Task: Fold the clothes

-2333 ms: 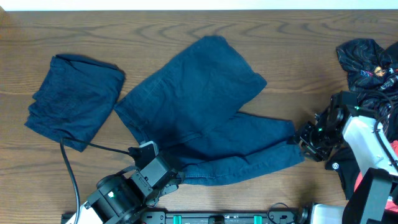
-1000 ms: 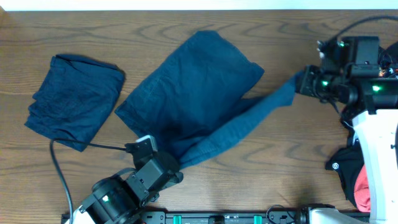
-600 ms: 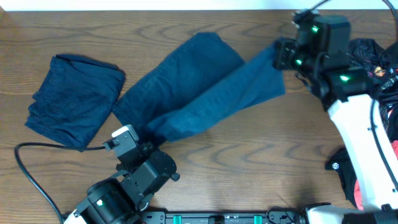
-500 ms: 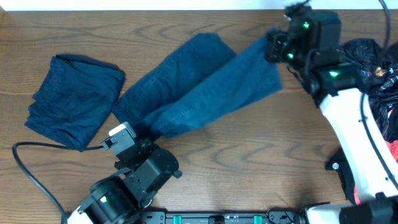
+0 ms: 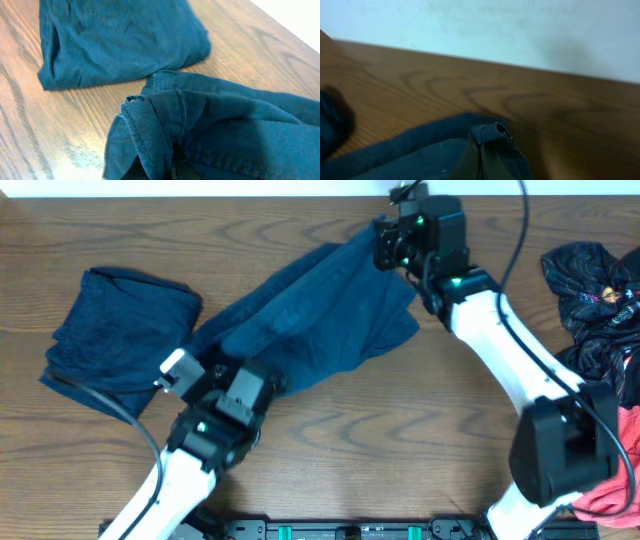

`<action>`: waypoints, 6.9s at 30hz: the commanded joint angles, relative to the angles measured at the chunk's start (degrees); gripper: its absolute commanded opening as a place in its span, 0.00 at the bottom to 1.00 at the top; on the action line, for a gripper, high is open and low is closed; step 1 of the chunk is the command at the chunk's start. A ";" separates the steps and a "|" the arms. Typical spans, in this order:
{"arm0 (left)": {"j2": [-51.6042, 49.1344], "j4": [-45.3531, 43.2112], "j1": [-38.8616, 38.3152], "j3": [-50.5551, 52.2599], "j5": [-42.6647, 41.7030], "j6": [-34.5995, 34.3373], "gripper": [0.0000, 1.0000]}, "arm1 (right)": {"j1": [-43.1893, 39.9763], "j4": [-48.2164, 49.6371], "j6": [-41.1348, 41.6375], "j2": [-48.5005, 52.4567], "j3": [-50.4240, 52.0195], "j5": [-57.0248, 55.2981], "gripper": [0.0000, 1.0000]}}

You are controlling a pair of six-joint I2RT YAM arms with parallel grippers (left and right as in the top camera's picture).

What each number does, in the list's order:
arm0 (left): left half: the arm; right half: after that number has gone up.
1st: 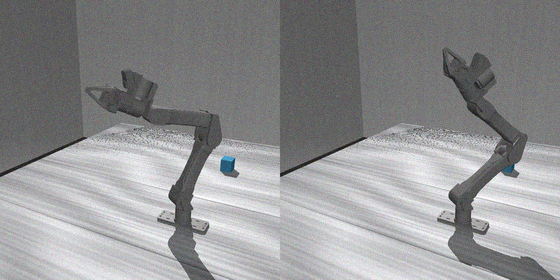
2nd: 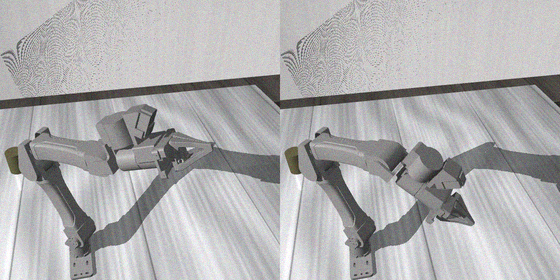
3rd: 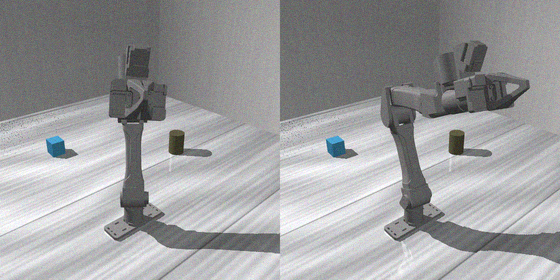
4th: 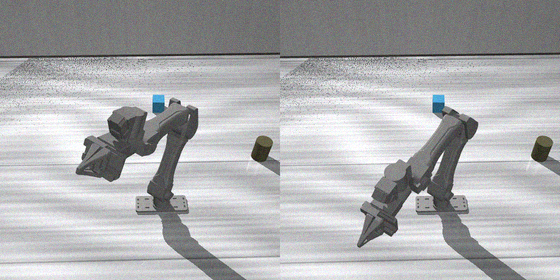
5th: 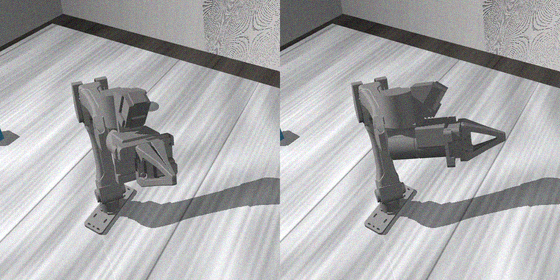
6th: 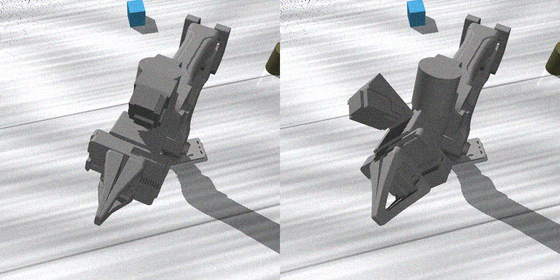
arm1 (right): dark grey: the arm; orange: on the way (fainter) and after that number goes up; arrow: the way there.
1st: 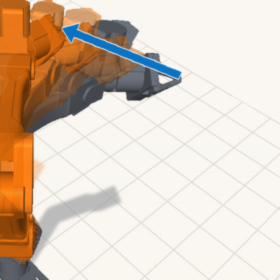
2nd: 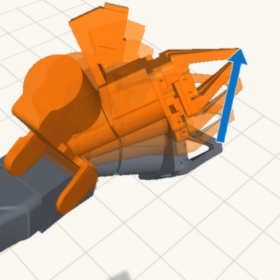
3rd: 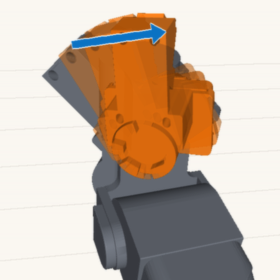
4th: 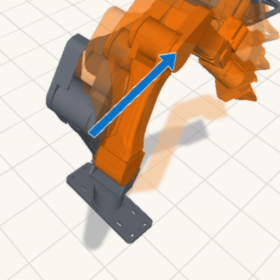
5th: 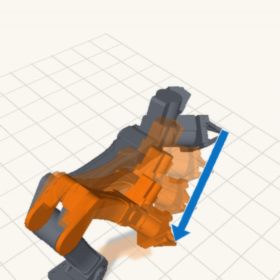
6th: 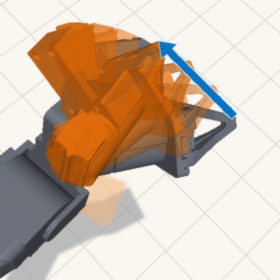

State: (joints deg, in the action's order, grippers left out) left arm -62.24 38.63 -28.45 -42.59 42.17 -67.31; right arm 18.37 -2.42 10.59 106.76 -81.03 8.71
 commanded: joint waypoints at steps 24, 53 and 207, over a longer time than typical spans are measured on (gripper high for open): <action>-10.34 -21.42 16.92 -3.34 -14.80 30.58 0.56 | -5.77 -6.56 6.49 4.33 -2.08 -4.98 0.58; -29.33 -14.47 16.87 -3.26 -39.89 31.52 0.57 | -4.94 -33.73 9.33 13.09 -0.26 3.15 0.01; -27.34 -7.26 -1.73 -28.85 -64.00 32.48 0.07 | 5.33 -39.47 1.18 8.79 12.68 -2.08 0.18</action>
State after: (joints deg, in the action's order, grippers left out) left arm -86.76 33.41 -28.21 -69.91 -20.64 -34.33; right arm 22.39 -40.27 10.94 112.84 -71.13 4.45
